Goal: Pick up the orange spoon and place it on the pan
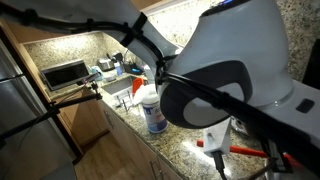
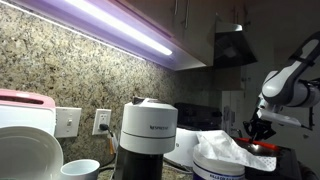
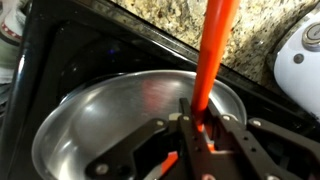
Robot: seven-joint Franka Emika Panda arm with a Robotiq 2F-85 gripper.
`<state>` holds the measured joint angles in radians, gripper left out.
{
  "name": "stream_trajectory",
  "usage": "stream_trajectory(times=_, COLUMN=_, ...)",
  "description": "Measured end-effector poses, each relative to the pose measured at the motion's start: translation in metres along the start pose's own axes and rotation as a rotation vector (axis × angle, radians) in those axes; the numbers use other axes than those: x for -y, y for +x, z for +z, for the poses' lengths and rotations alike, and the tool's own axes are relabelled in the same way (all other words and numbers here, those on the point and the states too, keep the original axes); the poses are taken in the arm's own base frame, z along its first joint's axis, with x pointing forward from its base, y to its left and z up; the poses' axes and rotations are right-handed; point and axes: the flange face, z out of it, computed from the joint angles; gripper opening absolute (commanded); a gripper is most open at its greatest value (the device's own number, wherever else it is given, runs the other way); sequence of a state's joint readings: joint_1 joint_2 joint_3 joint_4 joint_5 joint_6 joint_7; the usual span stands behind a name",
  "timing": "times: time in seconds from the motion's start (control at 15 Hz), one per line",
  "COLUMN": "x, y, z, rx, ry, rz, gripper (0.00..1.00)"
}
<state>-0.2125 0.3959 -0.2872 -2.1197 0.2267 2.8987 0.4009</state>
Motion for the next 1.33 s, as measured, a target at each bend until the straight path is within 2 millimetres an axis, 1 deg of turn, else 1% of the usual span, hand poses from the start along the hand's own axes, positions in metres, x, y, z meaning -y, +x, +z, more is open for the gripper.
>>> stream_trajectory(times=0.07, x=-0.004, y=0.006, z=0.002, rx=-0.003, ry=0.001, rz=0.021, gripper=0.17)
stream_trajectory(times=0.2, x=-0.005, y=0.013, z=0.006, rx=0.002, ry=0.018, rz=0.039, gripper=0.17)
stream_trajectory(times=0.33, x=-0.005, y=0.016, z=0.009, rx=0.003, ry=0.023, rz=0.039, gripper=0.17)
stream_trajectory(times=0.4, x=-0.005, y=0.017, z=0.010, rx=0.003, ry=0.023, rz=0.040, gripper=0.04)
stream_trajectory(times=0.6, x=-0.007, y=0.016, z=0.013, rx=0.002, ry=0.018, rz=0.042, gripper=0.04)
stream_trajectory(times=0.73, x=-0.009, y=0.020, z=0.014, rx=-0.038, ry=0.012, rz=0.097, gripper=0.04)
stream_trajectory(times=1.07, x=-0.016, y=0.040, z=0.020, rx=-0.168, ry=0.001, rz=0.299, gripper=0.04)
stream_trajectory(times=1.33, x=-0.018, y=0.051, z=0.032, rx=-0.220, ry=-0.028, rz=0.396, gripper=0.04)
